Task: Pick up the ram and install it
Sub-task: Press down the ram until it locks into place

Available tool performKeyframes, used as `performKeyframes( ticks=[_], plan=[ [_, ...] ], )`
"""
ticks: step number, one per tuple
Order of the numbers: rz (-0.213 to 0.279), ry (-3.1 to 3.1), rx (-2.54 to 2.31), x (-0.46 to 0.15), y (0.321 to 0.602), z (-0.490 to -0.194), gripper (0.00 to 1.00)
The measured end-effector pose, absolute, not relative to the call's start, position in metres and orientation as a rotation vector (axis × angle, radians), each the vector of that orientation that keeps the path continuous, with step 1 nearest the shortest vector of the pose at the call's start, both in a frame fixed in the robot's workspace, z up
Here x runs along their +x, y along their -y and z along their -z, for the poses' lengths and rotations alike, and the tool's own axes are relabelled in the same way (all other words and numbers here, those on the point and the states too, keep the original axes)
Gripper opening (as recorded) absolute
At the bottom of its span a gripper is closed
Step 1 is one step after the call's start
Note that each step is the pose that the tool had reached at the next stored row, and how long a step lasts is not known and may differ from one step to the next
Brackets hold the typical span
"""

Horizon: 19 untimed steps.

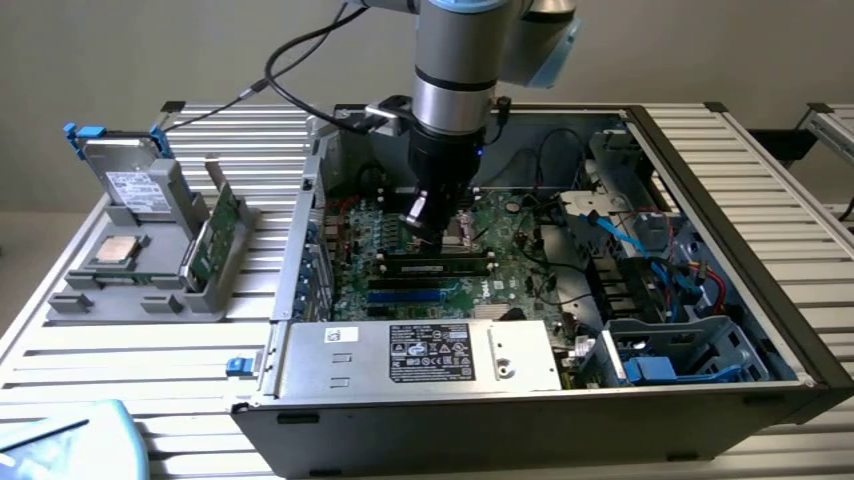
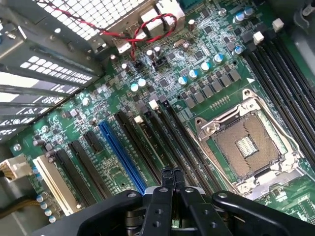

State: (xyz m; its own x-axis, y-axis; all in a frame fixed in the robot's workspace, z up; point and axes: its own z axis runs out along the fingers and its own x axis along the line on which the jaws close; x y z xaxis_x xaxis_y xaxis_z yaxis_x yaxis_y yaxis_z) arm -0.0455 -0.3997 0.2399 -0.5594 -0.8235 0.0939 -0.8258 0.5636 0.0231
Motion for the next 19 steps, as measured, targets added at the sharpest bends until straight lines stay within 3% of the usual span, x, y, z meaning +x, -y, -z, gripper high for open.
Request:
performKeyframes(
  ticks=[19],
  plan=[
    [-0.04, 2.871, 1.102, -0.0454, 0.3997, -0.2399, 0.11]
  ],
)
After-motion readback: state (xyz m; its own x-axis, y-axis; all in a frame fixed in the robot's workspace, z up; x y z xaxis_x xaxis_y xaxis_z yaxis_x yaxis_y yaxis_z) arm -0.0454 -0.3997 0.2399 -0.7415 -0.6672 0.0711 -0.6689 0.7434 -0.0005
